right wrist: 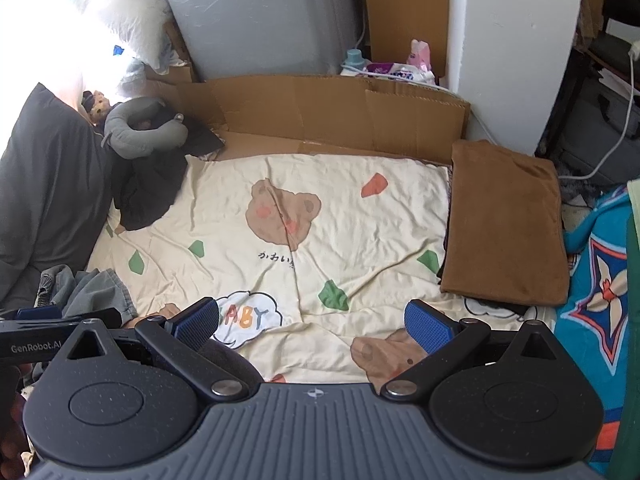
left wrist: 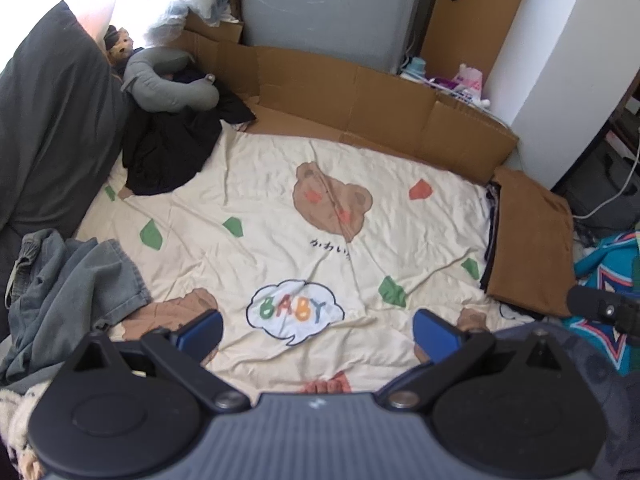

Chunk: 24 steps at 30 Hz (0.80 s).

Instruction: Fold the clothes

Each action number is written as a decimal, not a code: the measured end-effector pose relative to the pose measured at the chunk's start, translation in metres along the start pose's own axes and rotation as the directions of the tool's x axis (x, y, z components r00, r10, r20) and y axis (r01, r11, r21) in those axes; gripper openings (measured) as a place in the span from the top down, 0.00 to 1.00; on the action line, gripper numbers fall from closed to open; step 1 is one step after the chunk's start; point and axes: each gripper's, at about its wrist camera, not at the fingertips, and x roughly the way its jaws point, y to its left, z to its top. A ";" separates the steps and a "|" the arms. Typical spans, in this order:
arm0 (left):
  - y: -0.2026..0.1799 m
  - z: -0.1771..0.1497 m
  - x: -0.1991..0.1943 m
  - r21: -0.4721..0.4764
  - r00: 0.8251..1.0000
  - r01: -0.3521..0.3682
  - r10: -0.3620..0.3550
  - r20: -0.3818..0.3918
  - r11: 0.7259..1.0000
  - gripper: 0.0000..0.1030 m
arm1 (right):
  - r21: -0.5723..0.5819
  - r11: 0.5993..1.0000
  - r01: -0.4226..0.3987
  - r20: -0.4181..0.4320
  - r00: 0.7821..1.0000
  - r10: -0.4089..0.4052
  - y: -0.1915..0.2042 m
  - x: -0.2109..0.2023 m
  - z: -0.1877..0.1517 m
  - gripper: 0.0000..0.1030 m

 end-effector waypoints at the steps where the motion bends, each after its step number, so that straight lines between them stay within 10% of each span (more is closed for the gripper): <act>1: 0.002 0.002 -0.001 -0.001 1.000 -0.001 0.001 0.005 1.000 0.01 | -0.001 1.000 -0.002 0.002 1.000 0.002 0.001 0.000 0.002 0.01; 24: 0.142 0.038 0.012 -0.175 0.989 -0.107 0.123 0.081 0.979 0.08 | -0.039 0.995 -0.091 0.058 0.994 0.093 0.030 0.035 0.040 0.01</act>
